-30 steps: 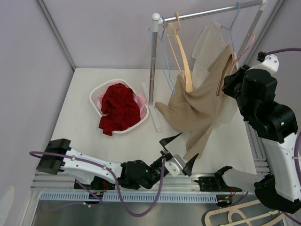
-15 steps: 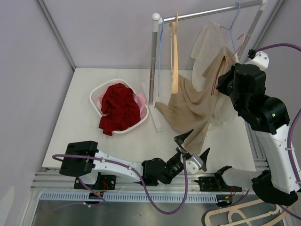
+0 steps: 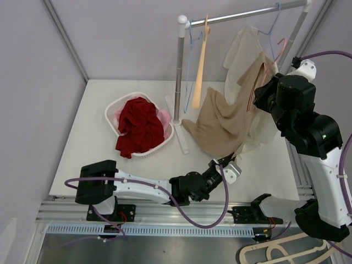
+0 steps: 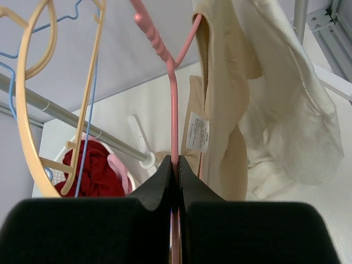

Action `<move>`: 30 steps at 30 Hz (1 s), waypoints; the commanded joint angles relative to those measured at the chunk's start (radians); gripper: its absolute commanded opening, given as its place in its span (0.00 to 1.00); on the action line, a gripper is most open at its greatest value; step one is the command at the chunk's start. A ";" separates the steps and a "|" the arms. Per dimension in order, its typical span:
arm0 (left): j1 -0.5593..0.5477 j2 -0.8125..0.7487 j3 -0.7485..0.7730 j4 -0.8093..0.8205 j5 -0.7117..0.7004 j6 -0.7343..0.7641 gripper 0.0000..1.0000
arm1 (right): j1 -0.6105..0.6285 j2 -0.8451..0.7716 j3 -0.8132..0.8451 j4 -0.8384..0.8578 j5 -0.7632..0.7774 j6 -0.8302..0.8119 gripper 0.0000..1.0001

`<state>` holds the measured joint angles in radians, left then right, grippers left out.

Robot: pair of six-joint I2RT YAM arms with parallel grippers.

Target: Remove the t-shirt from the hanger

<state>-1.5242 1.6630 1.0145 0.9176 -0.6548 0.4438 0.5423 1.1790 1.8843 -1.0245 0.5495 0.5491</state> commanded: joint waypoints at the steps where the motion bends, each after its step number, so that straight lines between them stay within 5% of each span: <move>1: 0.010 -0.003 0.015 -0.031 0.015 -0.089 0.01 | 0.007 -0.001 0.076 0.047 -0.016 0.000 0.00; 9: -0.034 -0.071 -0.034 -0.017 0.023 -0.045 0.01 | 0.007 0.043 0.084 0.076 0.027 -0.043 0.00; 22: -0.343 -0.117 -0.105 0.098 -0.184 0.024 0.01 | -0.100 0.205 0.147 0.192 0.081 -0.176 0.00; 30: -0.269 -0.097 -0.134 0.170 -0.210 0.044 0.01 | -0.078 0.245 0.251 0.132 0.017 -0.160 0.00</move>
<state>-1.8137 1.5730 0.8806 1.0267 -0.8864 0.5156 0.4477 1.4429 2.0609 -0.9951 0.5575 0.3912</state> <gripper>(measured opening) 0.014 0.033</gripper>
